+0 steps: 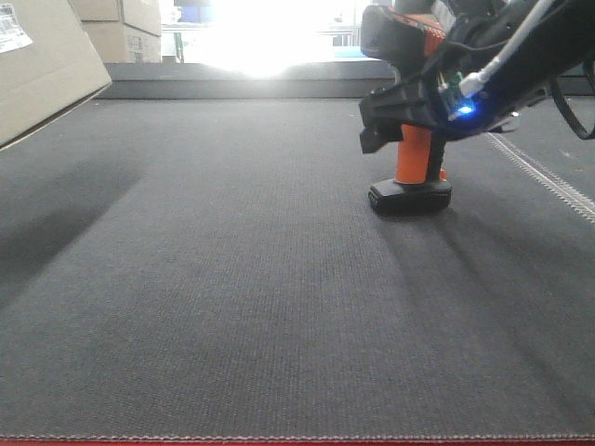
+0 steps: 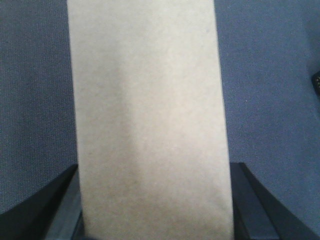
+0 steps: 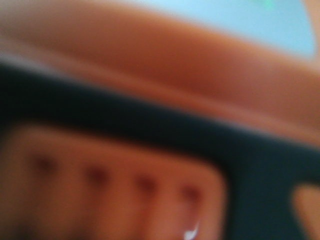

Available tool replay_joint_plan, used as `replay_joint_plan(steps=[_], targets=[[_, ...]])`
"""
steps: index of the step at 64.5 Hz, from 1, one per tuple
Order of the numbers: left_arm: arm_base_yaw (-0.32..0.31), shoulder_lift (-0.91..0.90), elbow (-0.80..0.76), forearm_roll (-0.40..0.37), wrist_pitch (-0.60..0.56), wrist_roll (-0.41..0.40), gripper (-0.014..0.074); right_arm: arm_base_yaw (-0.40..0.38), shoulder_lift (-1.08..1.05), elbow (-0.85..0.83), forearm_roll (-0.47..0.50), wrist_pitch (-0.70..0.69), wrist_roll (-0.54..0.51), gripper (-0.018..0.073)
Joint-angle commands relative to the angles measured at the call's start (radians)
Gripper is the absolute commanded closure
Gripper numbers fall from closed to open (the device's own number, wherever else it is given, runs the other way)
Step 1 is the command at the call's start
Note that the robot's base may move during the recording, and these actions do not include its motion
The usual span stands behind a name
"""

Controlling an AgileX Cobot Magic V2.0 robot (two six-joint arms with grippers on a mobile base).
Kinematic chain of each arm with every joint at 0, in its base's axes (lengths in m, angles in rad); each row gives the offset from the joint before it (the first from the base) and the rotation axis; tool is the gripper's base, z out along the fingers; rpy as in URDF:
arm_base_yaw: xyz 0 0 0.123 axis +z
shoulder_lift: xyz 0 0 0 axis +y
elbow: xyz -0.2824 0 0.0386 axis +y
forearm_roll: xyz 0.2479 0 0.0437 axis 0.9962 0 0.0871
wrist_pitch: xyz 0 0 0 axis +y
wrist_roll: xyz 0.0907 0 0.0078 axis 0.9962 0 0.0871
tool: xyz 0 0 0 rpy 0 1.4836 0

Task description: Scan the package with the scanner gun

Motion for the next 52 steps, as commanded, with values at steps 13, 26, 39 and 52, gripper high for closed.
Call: replay_joint_plan(steps=[13, 26, 39, 52], targets=[[-0.004, -0.013, -0.001, -0.02, -0.012, -0.003, 0.0708, -0.046, -0.041, 0.004, -0.008, 0.105, -0.006, 0.0104], [-0.004, -0.013, -0.001, -0.02, -0.012, -0.003, 0.0708, -0.046, -0.111, 0.006, -0.008, 0.141, -0.006, 0.0104], [-0.004, -0.013, -0.001, -0.02, -0.012, -0.003, 0.0708, -0.047, -0.221, 0.078, -0.008, 0.151, -0.006, 0.0104], [-0.004, -0.013, -0.001, 0.01, -0.012, -0.003, 0.0708, -0.047, -0.35, 0.167, -0.009, 0.208, -0.006, 0.013]])
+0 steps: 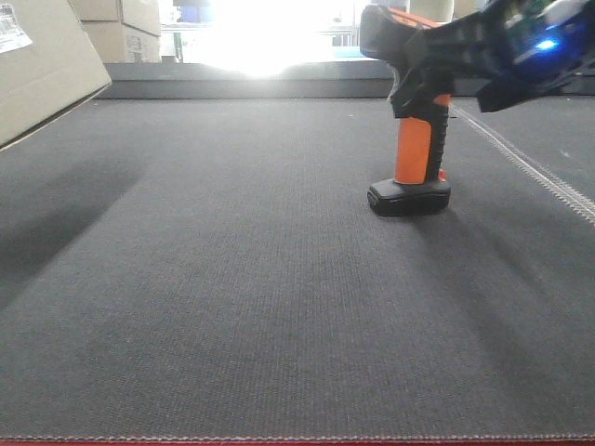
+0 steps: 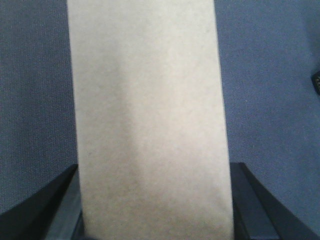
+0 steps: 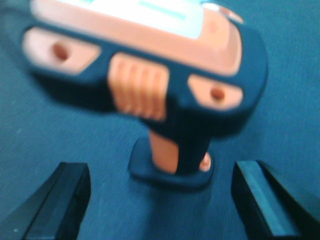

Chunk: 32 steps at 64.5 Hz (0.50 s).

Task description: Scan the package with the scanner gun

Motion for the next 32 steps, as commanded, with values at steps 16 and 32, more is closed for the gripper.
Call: replay_joint_plan(steps=[16, 32], targets=[[-0.004, -0.013, -0.001, 0.216, -0.012, -0.034, 0.0708, -0.005, -0.252, 0.109, -0.025, 0.049, -0.005, 0.0543], [-0.004, 0.022, -0.001, 0.303, -0.038, -0.054, 0.0708, -0.049, -0.431, 0.111, -0.053, 0.064, -0.005, 0.0713]])
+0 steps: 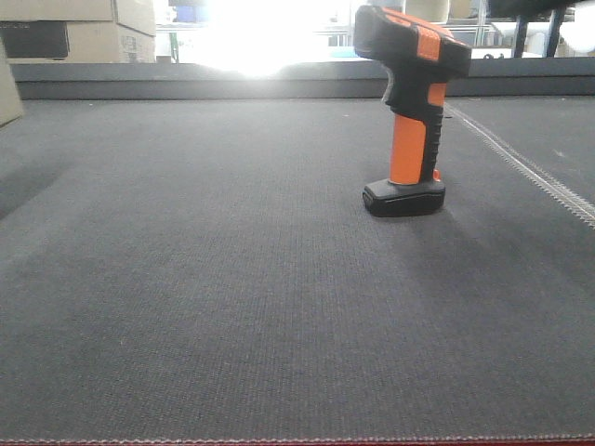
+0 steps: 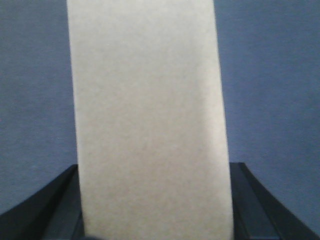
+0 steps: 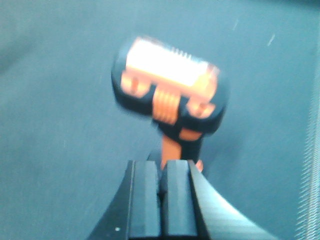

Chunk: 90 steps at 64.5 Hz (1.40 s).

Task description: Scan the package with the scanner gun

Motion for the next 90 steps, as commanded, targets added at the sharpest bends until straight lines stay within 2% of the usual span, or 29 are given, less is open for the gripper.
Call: replay_joint_plan(steps=[1, 12, 17, 48, 54, 59, 69, 74, 82, 90], targets=[[-0.004, 0.022, -0.001, 0.011, -0.036, -0.012, 0.0708, -0.038, -0.068, 0.002, -0.013, -0.002, -0.005, 0.0713], [-0.004, 0.08, -0.001, 0.011, -0.082, -0.012, 0.0708, -0.166, -0.159, 0.002, -0.02, 0.056, -0.005, 0.0713], [-0.004, 0.102, -0.001, 0.012, -0.114, -0.012, 0.0708, -0.195, -0.178, 0.002, -0.02, 0.073, -0.005, 0.0713], [-0.004, 0.213, -0.001, 0.031, -0.119, -0.012, 0.0699, -0.203, -0.204, 0.002, -0.02, 0.082, -0.005, 0.0713], [-0.004, 0.218, -0.001, 0.031, -0.114, -0.012, 0.0609, -0.203, -0.204, 0.002, -0.02, 0.082, -0.005, 0.0713], [-0.004, 0.218, -0.001, 0.031, -0.114, -0.012, 0.047, -0.204, -0.204, 0.002, -0.02, 0.081, -0.005, 0.0713], [-0.004, 0.205, -0.001, 0.025, -0.111, -0.012, 0.0114, -0.206, -0.204, 0.002, -0.02, 0.081, -0.005, 0.0713], [-0.004, 0.185, -0.001, 0.025, -0.111, -0.012, -0.0008, -0.207, -0.204, 0.006, -0.02, 0.081, -0.005, 0.0713], [-0.004, 0.137, -0.001, -0.006, -0.1, -0.012, 0.0001, -0.215, -0.204, 0.019, -0.02, 0.081, -0.001, 0.0713], [-0.006, 0.074, -0.001, -0.061, -0.094, -0.012, 0.003, -0.275, -0.205, 0.062, -0.02, 0.081, 0.032, 0.0713]])
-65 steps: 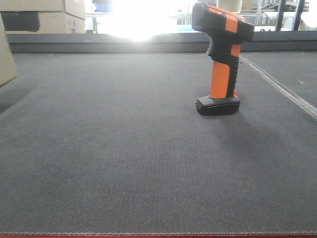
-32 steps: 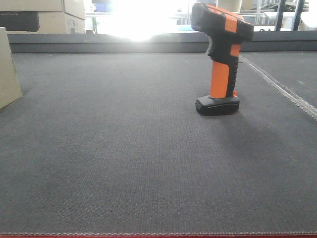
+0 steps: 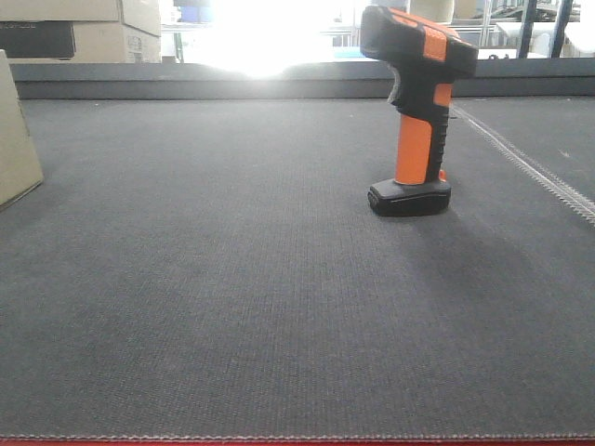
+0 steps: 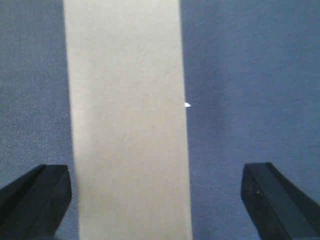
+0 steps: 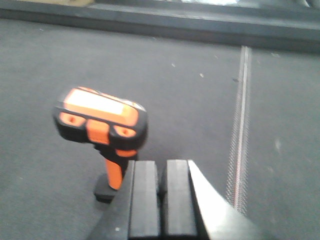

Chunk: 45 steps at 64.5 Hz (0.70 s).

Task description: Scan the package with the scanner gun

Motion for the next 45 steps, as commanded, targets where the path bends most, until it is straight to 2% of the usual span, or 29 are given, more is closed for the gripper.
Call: replay_joint_plan(steps=[1, 7, 11, 20, 27, 45], targets=[[-0.006, -0.062, -0.003, -0.055, 0.007, -0.008, 0.0035, -0.043, -0.01, 0.029, -0.01, -0.012, 0.019, 0.0713], [-0.006, -0.112, 0.002, -0.096, 0.007, -0.008, 0.0098, -0.068, -0.039, 0.069, -0.01, -0.017, 0.019, 0.0713], [-0.006, -0.154, 0.019, -0.117, -0.005, -0.008, 0.0193, -0.068, -0.063, 0.1, -0.01, -0.035, 0.019, 0.0713], [-0.006, -0.248, 0.105, -0.117, -0.057, -0.008, 0.0493, -0.068, -0.13, 0.172, -0.01, -0.058, 0.019, 0.0713], [-0.006, -0.345, 0.226, -0.117, -0.154, 0.011, 0.0711, -0.068, -0.21, 0.234, -0.01, -0.072, 0.019, 0.0713], [-0.006, -0.646, 0.612, -0.115, -0.495, 0.027, 0.0708, -0.068, -0.424, 0.354, -0.01, -0.074, 0.019, 0.0713]])
